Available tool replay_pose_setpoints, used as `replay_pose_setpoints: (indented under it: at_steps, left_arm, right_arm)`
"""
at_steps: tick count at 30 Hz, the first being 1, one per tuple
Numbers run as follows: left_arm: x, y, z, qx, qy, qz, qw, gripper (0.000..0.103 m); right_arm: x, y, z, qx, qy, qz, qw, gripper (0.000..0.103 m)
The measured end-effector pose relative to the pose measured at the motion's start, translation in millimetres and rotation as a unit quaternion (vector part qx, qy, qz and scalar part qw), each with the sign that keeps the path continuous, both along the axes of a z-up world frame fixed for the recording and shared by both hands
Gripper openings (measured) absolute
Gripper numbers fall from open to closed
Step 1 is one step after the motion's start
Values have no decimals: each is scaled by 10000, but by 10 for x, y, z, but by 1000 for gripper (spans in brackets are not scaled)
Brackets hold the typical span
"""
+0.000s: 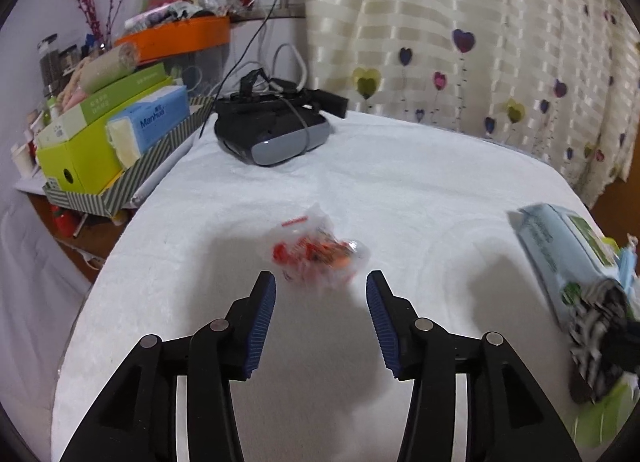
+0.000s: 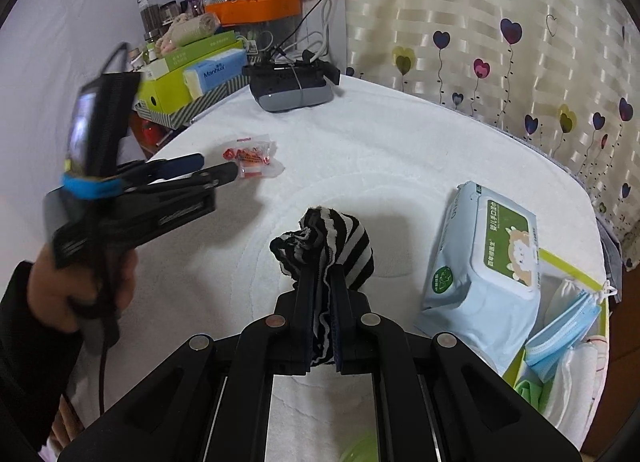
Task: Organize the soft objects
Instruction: 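Grasp the striped sock with the right gripper while the left gripper grasps the candy packet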
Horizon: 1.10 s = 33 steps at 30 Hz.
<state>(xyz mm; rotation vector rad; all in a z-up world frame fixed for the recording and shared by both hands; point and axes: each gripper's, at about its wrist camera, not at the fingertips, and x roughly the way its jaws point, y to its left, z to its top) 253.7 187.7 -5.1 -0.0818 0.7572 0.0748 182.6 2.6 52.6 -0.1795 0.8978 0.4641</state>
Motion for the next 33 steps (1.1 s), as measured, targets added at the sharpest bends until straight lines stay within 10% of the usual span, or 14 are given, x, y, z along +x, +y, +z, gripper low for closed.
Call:
replay_pose_setpoints:
  at_steps: [19,26,33]
  left_arm:
    - [582,-56,-302,332,345,233,9986,56]
    - [577,-110,-310,502,421,222,9976,28]
    - [405,-143,-206,329,417,171,9984,23]
  right_arm:
    - [130,-26,-11,121,-38,43,9999,7]
    - [123,-25,-22,161,-42,39,9999,7]
    - [20,-96,58,343,-140,43,9993,7]
